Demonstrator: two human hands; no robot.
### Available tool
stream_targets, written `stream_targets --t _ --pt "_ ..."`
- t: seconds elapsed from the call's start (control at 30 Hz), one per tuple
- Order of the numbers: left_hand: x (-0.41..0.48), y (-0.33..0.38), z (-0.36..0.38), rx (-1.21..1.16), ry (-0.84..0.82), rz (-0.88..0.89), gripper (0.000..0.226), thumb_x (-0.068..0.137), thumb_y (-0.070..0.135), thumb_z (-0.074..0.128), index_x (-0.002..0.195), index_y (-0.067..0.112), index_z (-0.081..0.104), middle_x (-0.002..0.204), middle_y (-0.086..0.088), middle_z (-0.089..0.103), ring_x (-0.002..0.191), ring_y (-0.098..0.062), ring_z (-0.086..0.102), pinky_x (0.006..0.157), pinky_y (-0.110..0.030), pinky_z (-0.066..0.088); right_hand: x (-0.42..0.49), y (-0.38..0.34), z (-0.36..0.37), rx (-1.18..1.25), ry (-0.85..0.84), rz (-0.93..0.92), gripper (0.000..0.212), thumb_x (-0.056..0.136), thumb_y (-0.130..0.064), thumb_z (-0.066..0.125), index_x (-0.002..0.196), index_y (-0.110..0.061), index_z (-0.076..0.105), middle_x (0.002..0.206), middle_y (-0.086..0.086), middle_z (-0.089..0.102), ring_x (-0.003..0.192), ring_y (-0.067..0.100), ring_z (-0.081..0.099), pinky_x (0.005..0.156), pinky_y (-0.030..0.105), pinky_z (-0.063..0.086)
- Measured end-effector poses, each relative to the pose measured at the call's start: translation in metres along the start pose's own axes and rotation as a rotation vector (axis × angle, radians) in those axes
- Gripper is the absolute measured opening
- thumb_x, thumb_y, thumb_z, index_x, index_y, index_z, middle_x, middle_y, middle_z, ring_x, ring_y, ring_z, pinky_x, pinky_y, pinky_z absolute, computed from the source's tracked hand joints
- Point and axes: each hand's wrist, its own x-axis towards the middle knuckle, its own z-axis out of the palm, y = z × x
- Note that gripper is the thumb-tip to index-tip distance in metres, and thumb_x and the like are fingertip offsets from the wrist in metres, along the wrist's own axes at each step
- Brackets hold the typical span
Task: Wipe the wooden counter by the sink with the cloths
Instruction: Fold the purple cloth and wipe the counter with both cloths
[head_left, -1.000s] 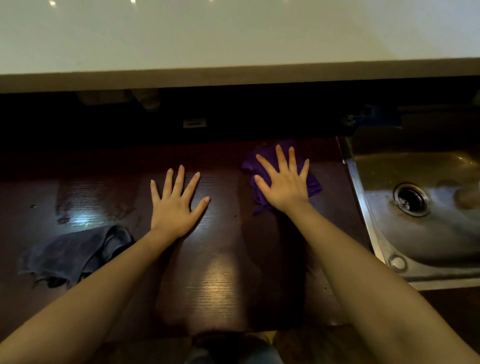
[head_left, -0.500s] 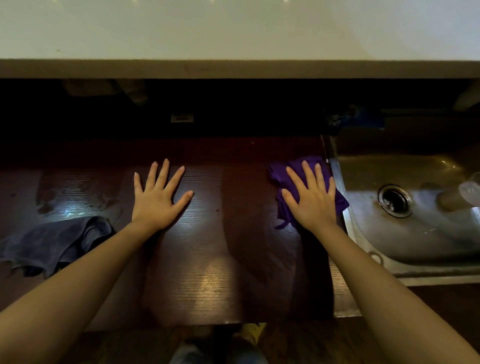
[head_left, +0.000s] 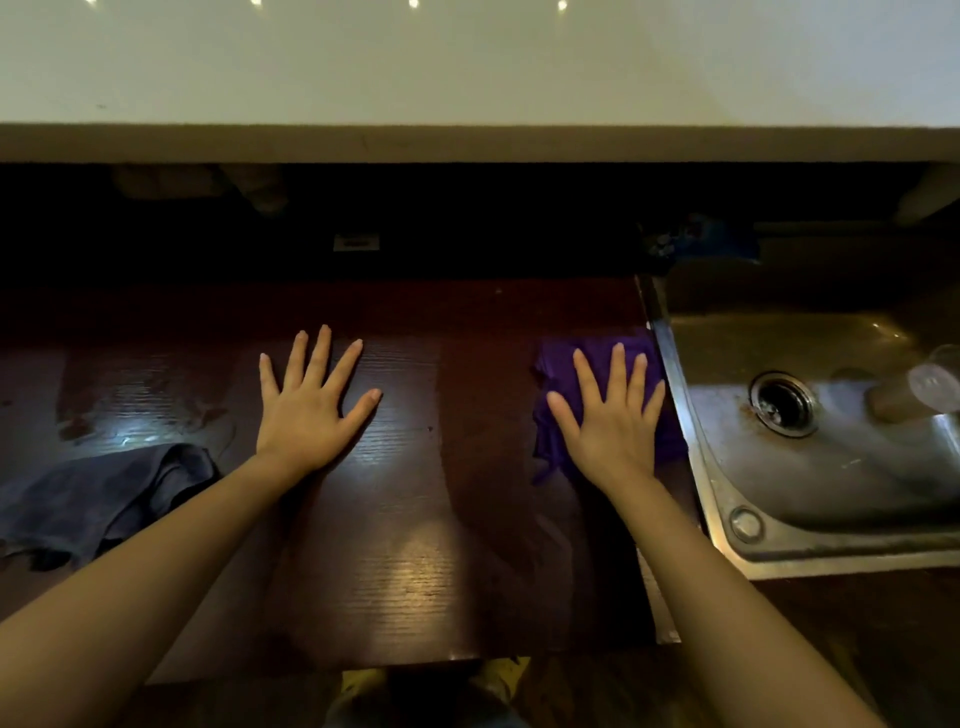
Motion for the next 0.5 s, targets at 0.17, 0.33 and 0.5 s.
stream_targets --t 0.17,0.33,0.5 --pt "0.001 -0.001 0.0 0.002 -0.011 -0.006 0.071 0.081 0.071 0.015 0.144 0.038 0.011 0.158 -0.004 0.008 0.145 -0.024 -0.001 0.112 -0.058 -0.004 0.07 -0.045 0.0 0.067 -0.029 -0.028 0.055 0.096 -0.053 0.016 0.147 -0.035 0.01 0.159 0.015 -0.002 0.144 0.037 -0.011 0.114 0.059 -0.007" --pt "0.003 -0.008 0.001 -0.025 -0.043 0.026 0.072 0.08 0.073 0.013 0.144 0.04 0.01 0.158 0.0 0.005 0.145 -0.021 -0.004 0.112 -0.055 -0.008 0.099 -0.097 0.006 0.015 -0.062 -0.108 0.053 0.096 -0.052 0.015 0.147 -0.038 0.008 0.159 0.013 -0.002 0.144 0.037 -0.011 0.114 0.059 -0.009" --pt "-0.01 -0.03 -0.003 -0.051 -0.01 0.054 0.067 0.084 0.067 0.012 0.144 0.038 0.013 0.157 0.008 0.007 0.144 -0.013 -0.003 0.115 -0.053 -0.004 0.064 -0.137 0.014 0.044 -0.031 -0.253 0.055 0.094 -0.053 0.027 0.146 -0.037 0.017 0.159 0.012 0.005 0.145 0.036 -0.006 0.114 0.057 -0.006"
